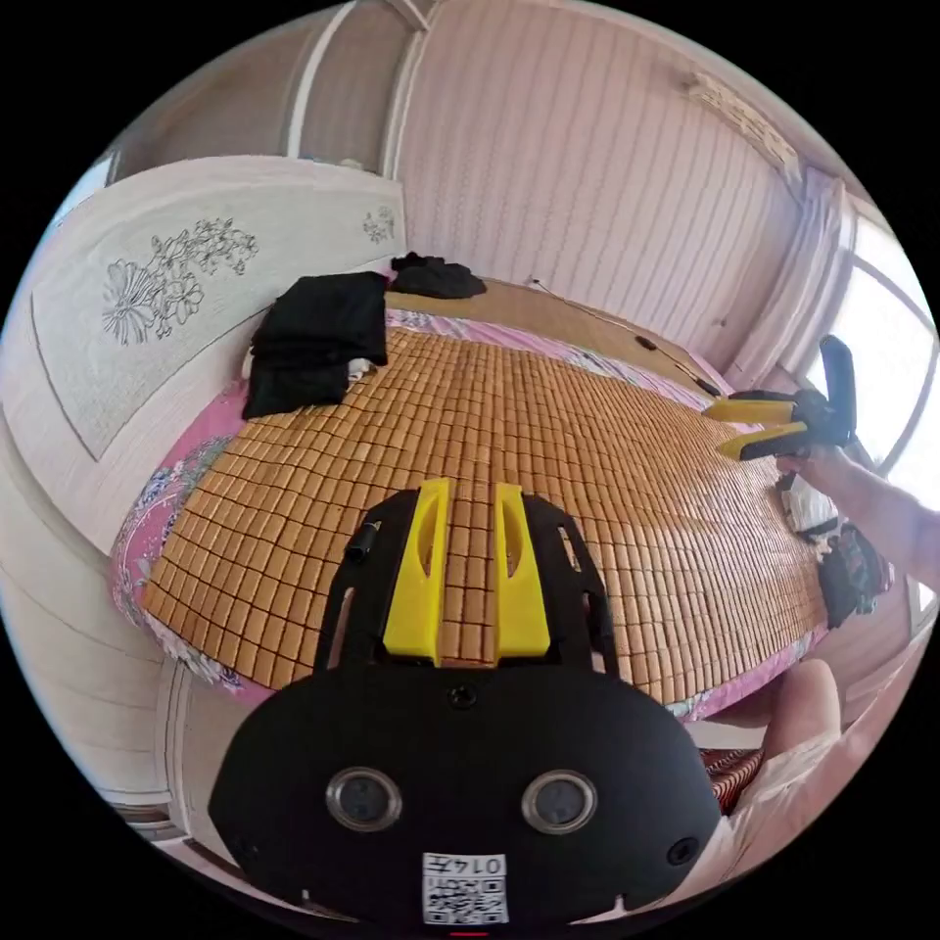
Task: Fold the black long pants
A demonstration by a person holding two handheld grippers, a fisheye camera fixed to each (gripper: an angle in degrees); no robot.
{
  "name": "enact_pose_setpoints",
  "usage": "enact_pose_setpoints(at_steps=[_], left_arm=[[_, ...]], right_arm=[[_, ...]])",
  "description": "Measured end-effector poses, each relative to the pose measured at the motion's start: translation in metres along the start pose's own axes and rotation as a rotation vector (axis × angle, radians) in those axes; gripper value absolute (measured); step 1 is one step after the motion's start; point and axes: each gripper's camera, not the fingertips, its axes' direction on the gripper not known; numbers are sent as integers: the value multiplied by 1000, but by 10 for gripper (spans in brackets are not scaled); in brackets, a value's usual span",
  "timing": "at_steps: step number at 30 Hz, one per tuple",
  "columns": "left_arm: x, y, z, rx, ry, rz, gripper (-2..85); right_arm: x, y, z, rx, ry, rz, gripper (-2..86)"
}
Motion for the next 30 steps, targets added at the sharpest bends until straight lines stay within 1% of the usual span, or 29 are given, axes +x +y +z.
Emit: enact_pose_setpoints(at_steps=[2,4,5,7,10,11,13,16,17,19,20,21,22,24,26,27,30], left_arm=[[-43,-20,5,39,-62,-33,81],[-89,-48,17,116,-285,-76,86],[-101,-56,22,130,-302,-85,92],[-152,-86,47,127,-233,-188,113],[-207,-115,76,134,-152,-296,124],[-217,-120,81,143,-136,-322,123],[-249,-139,105,157,-40,-406,125],[-273,-158,132,151,66,-466,138],[-276,-161,137,139,73,-475,138],[-287,-167,148,76,71,-494,119],[-290,-167,146,82,77,-499,105],[-295,-165,141,99,102,-514,70],[-299,-163,135,103,127,-494,26],[-302,-162,121,116,186,-450,4],[-299,-161,100,148,195,-393,-4],[-294,-160,85,172,200,-361,-6],[-275,-164,36,265,222,-275,-9]], right_arm=[[-4,-48,55,-5,1,-24,117],[-2,-80,99,0,17,-34,109],[3,-100,128,6,30,-26,103],[12,-128,169,22,33,9,107],[32,-166,216,92,13,130,128],[41,-177,229,128,8,187,131],[51,-190,245,150,8,246,131],[60,-207,269,122,14,294,132],[61,-209,275,123,0,305,129],[59,-208,276,145,-21,336,114],[58,-204,272,166,-6,383,96],[56,-202,268,177,-1,395,81],[49,-196,258,213,-17,355,52],[36,-188,237,249,18,320,21],[18,-172,197,325,-2,259,7],[14,-168,184,347,-21,253,4],[-1,-149,106,469,-161,236,-2]])
